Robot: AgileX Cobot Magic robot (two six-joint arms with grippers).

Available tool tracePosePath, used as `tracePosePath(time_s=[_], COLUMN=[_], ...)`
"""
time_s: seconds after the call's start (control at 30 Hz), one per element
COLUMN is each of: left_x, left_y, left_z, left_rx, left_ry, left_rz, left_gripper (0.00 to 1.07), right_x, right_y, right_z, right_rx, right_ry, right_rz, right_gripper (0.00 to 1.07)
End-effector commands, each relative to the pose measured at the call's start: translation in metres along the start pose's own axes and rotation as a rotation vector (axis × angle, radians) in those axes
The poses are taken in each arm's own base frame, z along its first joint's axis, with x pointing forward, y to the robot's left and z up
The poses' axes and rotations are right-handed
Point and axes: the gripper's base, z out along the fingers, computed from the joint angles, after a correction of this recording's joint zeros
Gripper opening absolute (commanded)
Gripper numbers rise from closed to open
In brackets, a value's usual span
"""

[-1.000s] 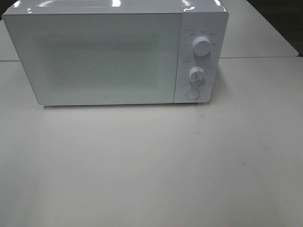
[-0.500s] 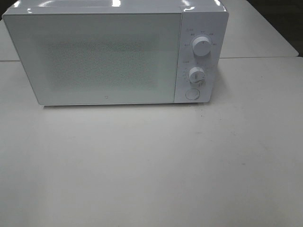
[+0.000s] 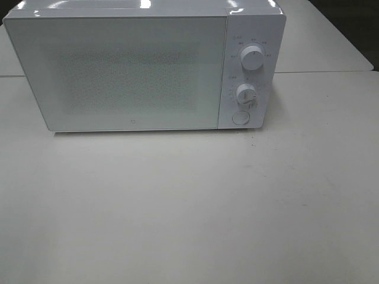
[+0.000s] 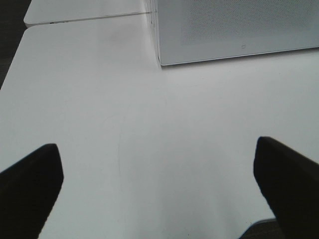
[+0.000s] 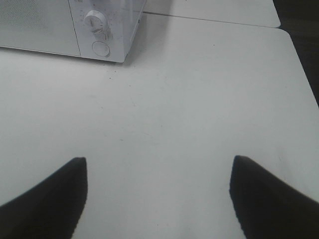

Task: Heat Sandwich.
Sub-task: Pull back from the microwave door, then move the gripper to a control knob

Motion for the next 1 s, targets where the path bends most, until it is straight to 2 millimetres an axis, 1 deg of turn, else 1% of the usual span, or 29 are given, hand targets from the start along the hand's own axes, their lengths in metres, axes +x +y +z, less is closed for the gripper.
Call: tracePosePath(time_s=[0.03,0.87,1.0], left_x=[0.0016,0.0016,0.0016], left_y=[-0.0008,-0.0008,-0.0008], left_z=[-0.0041,-0.0041,-0.0041], left_rx=[-0.003,-0.003,-0.003], left_ry=[-0.036,-0.036,-0.036], left_rz=[-0.002,-0.002,-0.002], left_gripper=[1.03,1.03,1.03], right_x=[0.0021,0.0018,-0.0074], right_y=[0.0002,0.0002,0.0003], right_z=[-0.0033,-0.0036,-0.0082], right_rx=[0.01,0.01,0.002], right_ry=[-0.028,-0.031,-0.05], right_rz=[0.008,0.012,0.038], right_gripper=[0.76,0.76,0.76])
